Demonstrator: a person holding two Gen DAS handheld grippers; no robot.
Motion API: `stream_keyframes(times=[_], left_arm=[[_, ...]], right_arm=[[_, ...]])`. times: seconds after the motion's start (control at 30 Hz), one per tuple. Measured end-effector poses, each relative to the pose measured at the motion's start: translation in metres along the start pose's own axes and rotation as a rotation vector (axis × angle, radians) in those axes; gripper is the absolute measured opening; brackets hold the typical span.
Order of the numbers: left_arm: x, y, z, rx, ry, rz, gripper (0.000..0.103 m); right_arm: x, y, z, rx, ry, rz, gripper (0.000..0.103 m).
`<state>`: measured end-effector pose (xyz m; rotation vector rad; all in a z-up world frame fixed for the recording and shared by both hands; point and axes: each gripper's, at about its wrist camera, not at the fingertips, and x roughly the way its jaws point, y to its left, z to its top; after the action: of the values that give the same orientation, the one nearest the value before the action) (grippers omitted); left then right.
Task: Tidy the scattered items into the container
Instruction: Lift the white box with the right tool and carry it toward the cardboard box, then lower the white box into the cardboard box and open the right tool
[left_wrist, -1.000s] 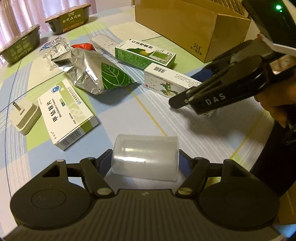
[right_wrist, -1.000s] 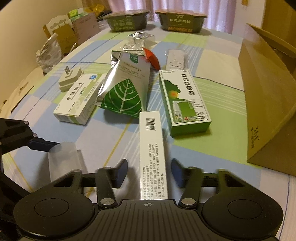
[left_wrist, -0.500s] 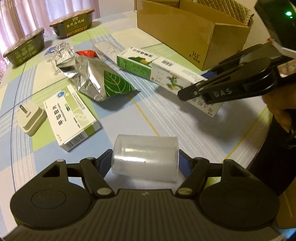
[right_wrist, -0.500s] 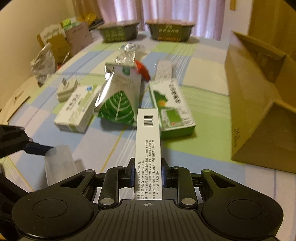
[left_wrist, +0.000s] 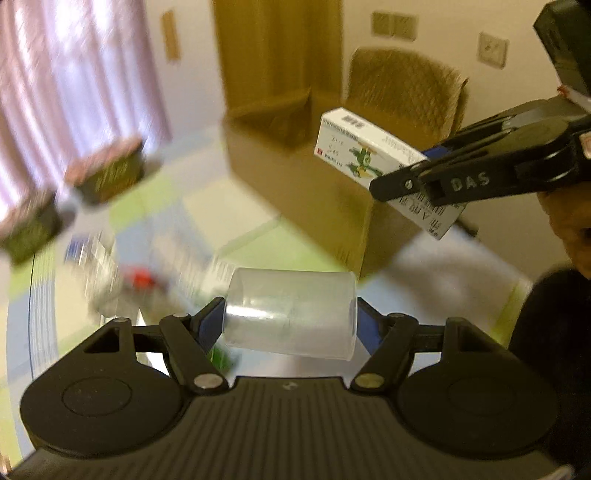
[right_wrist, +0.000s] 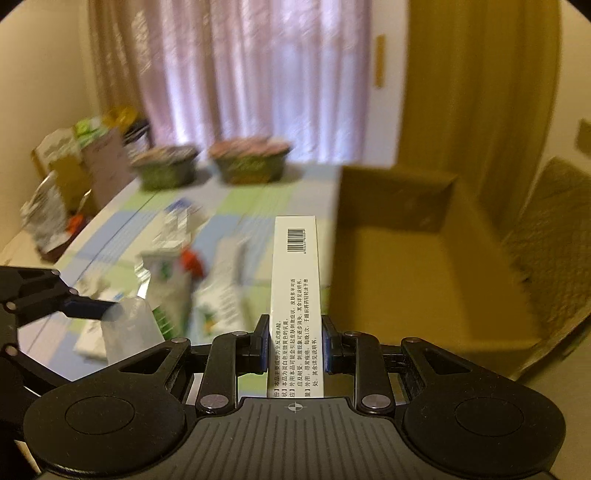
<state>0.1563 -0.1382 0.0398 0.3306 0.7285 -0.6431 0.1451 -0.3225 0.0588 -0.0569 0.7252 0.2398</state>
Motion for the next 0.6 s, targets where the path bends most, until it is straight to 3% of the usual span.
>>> stream_keyframes(times=[0.27, 0.43, 0.6], left_arm=[[0.046, -0.044, 0.093, 0.098, -0.112, -0.055, 0.069], [0.079, -0.049, 0.122, 0.105, -0.125, -0.068, 0.069], [0.101, -0.053, 0.131, 0.123, -0.121, -0.071, 0.069]], right_arm=[[0.003, -0.092, 0.031, 0.062, 0.014, -0.101, 0.028], [0.017, -0.124, 0.033, 0.101, 0.047, -0.117, 0.029], [0.029, -0.139, 0.031, 0.113, 0.066, -0.122, 0.029]])
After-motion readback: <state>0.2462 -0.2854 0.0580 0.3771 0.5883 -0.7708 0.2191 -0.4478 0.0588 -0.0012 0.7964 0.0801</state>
